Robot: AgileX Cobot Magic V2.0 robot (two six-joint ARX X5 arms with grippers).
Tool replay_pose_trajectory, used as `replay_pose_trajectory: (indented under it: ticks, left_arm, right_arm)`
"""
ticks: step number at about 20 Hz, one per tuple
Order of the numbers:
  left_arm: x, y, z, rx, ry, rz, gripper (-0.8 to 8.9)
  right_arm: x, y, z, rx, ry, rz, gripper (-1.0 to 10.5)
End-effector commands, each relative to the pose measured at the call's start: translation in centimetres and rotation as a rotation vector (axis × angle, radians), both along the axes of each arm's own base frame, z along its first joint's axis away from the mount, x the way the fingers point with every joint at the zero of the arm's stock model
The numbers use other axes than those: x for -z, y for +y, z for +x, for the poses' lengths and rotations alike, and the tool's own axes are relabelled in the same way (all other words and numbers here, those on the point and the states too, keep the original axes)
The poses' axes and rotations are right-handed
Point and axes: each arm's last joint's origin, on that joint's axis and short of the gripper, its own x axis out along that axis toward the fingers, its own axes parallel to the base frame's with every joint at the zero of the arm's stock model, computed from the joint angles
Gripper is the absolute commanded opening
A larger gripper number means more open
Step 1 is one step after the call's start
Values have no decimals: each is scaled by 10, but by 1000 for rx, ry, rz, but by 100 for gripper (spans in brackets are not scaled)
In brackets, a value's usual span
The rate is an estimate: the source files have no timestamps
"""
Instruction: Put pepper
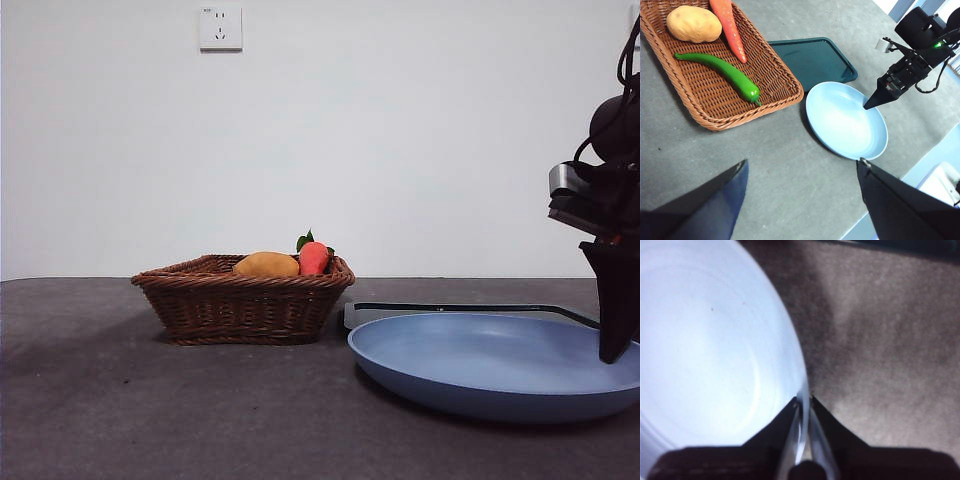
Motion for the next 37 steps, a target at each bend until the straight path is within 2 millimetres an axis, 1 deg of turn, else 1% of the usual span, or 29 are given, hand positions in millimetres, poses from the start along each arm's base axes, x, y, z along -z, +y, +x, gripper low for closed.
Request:
replay_pose_trajectory:
  ticks: [1, 3, 4, 6, 8, 11, 13, 16, 18, 22, 24, 26, 28, 30, 35, 37]
  left_arm:
    - [-6, 0, 2, -28, -25, -6, 376]
    - [-8, 0, 3, -59, -38, 0, 376]
    - [-9, -2, 5, -70, -45, -5, 376]
    - [-11, -6, 13, -74, -36, -13, 376]
    - [-14, -14, 28, -71, -3, 12, 375]
    - [-22, -34, 57, -93, 32, 107, 375]
    - [-27, -53, 81, -82, 53, 158, 375]
    - [-28, -84, 124, -84, 86, 239, 375]
    - [-23, -104, 152, -92, 112, 291, 375]
    - [-2, -138, 201, -120, 190, 393, 375]
    - [12, -148, 221, -118, 231, 411, 375]
    - [25, -158, 237, -119, 255, 423, 375]
    - [39, -165, 249, -135, 274, 438, 375]
    - [53, -169, 257, -137, 292, 448, 375]
    - [91, -180, 270, -152, 342, 481, 375]
    - [101, -181, 273, -153, 351, 484, 375]
  right_arm:
    - [1, 1, 4, 8, 9, -6, 5]
    - [-3, 1, 1, 8, 14, -4, 5]
    - [-9, 1, -2, 11, 1, -3, 5]
    - [-28, 0, -8, 29, -59, 6, 5]
    - [-53, -2, -18, 52, -142, 17, 5]
    - [-90, -7, -41, 77, -267, 29, 5]
    - [-111, -12, -57, 109, -348, 42, 5]
    - [-140, -20, -83, 162, -481, 59, 5]
    - [-155, -24, -100, 194, -542, 66, 5]
    - [-179, -30, -127, 233, -653, 71, 5]
    - [-187, -31, -135, 240, -691, 77, 5]
    - [-191, -30, -142, 241, -719, 81, 5]
    - [-192, -30, -144, 240, -727, 82, 5]
    - [-192, -30, -146, 240, -725, 82, 5]
    - [-192, -30, -145, 239, -724, 82, 5]
    - [-192, -30, -145, 238, -724, 82, 5]
